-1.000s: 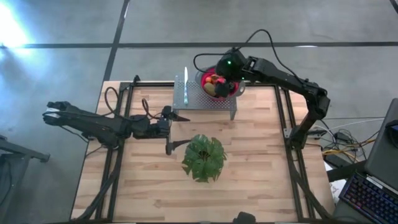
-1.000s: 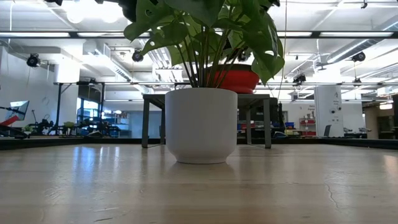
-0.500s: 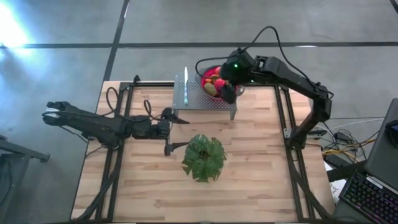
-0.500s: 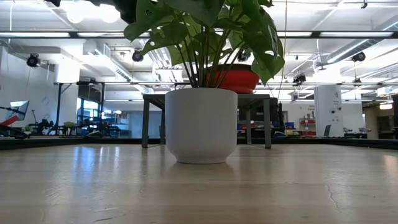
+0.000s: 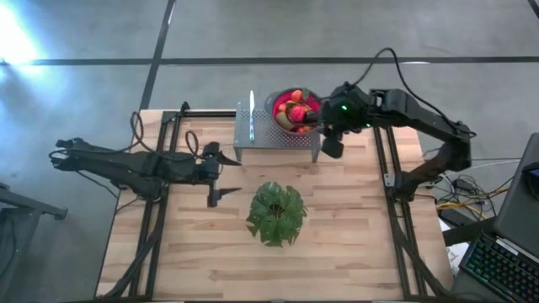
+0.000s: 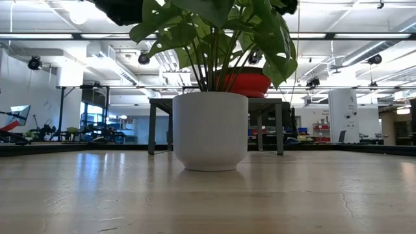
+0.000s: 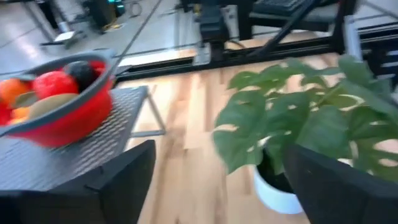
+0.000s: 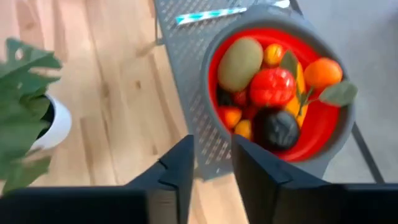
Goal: Pick & Place Fruit
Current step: Return to Home Position
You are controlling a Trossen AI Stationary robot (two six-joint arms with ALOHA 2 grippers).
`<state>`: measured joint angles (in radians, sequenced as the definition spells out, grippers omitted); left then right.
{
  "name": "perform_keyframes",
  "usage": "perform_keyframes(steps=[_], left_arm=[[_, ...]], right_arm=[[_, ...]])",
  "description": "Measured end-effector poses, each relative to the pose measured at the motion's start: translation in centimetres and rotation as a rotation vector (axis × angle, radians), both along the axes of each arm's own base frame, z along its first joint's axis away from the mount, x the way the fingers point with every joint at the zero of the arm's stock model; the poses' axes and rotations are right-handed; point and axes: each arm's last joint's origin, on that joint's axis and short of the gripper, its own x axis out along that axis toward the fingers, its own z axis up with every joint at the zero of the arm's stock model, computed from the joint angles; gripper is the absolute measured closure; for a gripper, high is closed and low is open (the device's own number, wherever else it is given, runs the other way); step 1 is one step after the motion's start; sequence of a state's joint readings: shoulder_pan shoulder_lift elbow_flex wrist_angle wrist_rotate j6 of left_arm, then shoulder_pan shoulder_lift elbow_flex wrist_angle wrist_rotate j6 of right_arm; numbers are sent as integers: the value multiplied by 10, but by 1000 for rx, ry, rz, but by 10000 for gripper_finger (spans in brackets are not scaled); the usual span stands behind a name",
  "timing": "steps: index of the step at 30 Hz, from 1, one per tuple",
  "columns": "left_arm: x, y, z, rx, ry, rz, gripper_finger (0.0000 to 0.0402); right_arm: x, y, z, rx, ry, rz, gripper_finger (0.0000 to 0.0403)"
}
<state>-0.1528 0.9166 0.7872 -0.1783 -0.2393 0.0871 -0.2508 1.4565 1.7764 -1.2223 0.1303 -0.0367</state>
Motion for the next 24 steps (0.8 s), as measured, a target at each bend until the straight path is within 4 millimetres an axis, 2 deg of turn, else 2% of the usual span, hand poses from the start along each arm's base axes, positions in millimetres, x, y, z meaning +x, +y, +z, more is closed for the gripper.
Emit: perform_keyframes(steps=[5, 9, 13, 19, 24], left_arm=[[-16, 5, 1, 22, 27, 88, 121], [-24, 7, 5, 28, 2, 105, 193], [-28, 7, 0, 58, -35, 92, 271], [-38, 7, -26, 72, -105, 15, 385], [-57, 10, -48, 62, -169, 12, 387]], right_arm=[[-26, 13, -11, 22, -12, -4, 354], [-45, 21, -24, 13, -92, 2, 387], [-61, 25, -45, -8, -178, 28, 394], [-81, 32, -79, 12, -283, 143, 394], [-95, 35, -99, -38, -369, 173, 394]])
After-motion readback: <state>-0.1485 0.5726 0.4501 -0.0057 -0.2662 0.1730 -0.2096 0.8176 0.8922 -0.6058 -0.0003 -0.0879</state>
